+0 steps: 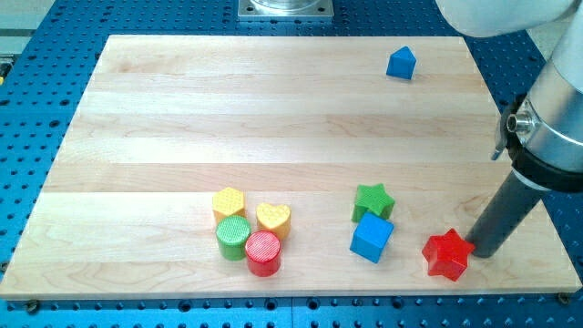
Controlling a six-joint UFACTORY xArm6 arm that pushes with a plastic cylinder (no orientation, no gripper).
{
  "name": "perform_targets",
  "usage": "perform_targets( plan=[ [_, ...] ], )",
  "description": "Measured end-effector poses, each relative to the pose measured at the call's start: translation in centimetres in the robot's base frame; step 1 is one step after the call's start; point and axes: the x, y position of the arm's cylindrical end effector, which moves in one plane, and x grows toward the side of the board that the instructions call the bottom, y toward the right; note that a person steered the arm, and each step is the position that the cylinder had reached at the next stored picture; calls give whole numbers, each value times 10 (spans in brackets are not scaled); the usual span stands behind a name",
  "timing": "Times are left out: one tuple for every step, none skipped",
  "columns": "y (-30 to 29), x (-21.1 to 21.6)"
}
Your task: Slide the green star to the left of the triangle
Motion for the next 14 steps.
perform_targets(
  plan=[
    [-13, 32],
    [-53, 37],
    [-67, -26],
    [-65, -48],
    [-32, -8],
    [-73, 17],
    [-124, -31],
    [-160, -74],
    [-163, -86],
    [-166, -138],
    [-172, -227],
    [-203, -244],
    [-227, -220],
    [-253, -247]
  ],
)
